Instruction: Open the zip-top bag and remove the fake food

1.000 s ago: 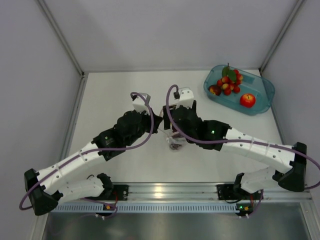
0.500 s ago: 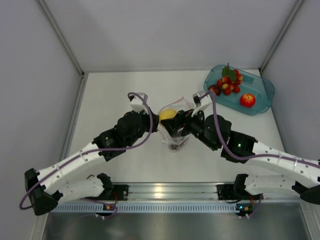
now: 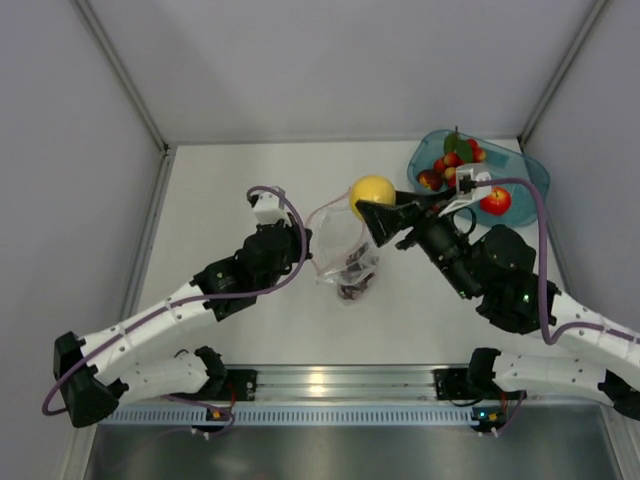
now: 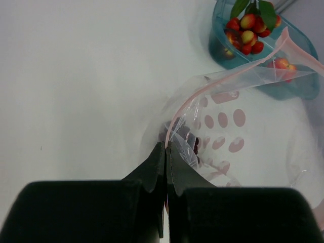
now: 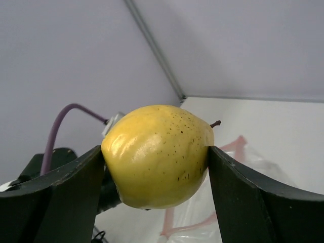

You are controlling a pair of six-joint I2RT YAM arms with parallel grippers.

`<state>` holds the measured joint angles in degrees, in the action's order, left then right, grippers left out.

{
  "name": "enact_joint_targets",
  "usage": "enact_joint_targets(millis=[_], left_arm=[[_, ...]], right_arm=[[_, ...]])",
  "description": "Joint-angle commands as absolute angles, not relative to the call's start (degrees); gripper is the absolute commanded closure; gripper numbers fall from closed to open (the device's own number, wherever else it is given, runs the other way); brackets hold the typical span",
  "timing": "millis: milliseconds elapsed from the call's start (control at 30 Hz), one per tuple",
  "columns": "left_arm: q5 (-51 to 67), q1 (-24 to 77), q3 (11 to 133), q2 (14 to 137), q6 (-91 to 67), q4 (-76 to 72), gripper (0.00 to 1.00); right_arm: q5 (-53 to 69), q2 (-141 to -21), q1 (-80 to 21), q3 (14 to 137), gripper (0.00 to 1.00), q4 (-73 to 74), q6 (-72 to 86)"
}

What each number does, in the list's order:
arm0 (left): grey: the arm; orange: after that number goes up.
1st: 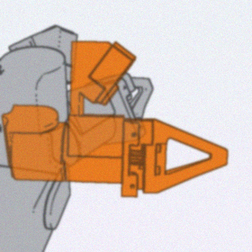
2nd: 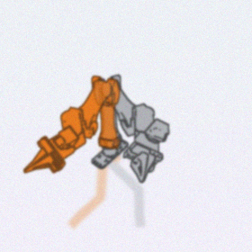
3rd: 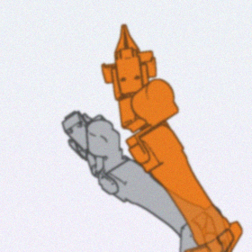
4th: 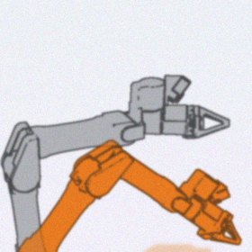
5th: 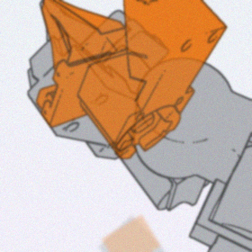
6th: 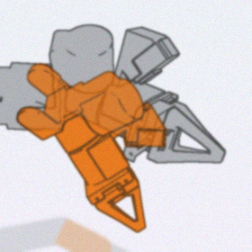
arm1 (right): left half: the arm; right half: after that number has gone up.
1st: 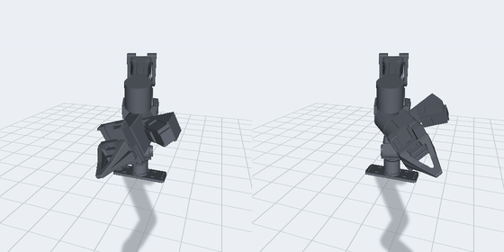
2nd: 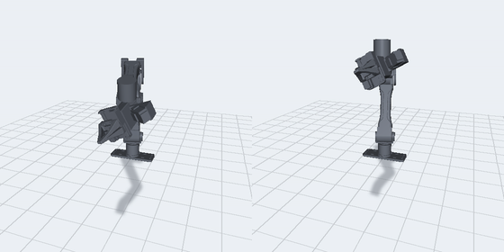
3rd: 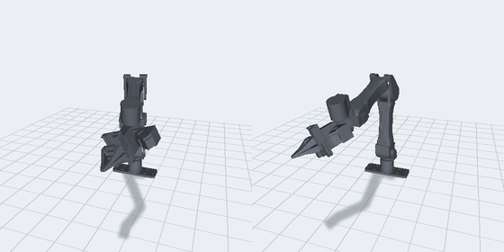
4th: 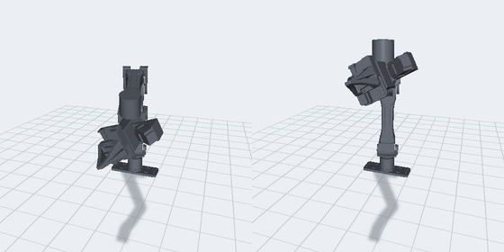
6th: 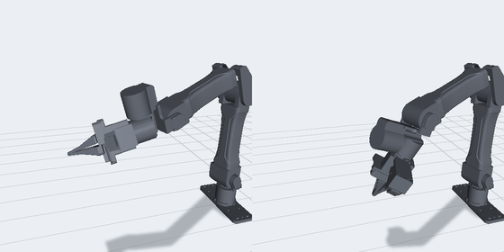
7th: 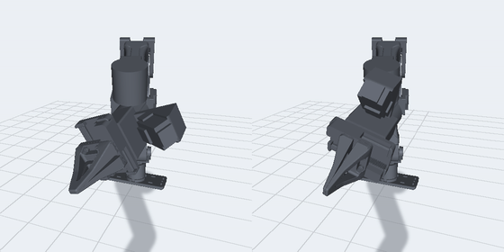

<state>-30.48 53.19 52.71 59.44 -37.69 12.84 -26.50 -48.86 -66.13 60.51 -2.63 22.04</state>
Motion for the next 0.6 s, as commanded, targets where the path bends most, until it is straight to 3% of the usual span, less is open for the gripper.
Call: enact_joint_targets(millis=[0, 67, 167, 267, 567], left_arm=[[-35.7, 53.3, 55.0, 59.7, -39.2, 15.6, 1.00], [-35.9, 53.1, 55.1, 59.3, -38.9, 16.0, 1.00], [-35.8, 52.9, 55.0, 58.5, -38.7, 16.5, 1.00], [-35.3, 52.7, 55.0, 58.2, -38.1, 17.0, 1.00], [-33.6, 52.5, 55.5, 55.3, -35.8, 19.2, 1.00]], right_arm=[[-41.6, -50.1, -62.6, 66.3, 0.71, 4.5, 15.1], [-37.4, -51.1, -57.1, 67.7, 0.72, 8.2, 17.1], [-29.2, -53.2, -35.9, 68.2, 0.71, 12.7, 20.6], [-23.5, -57.6, -22.2, 68.6, 0.71, 14.8, 21.0], [-20.6, -75.0, 0.6, 70.8, 0.71, 13.7, 21.3]])
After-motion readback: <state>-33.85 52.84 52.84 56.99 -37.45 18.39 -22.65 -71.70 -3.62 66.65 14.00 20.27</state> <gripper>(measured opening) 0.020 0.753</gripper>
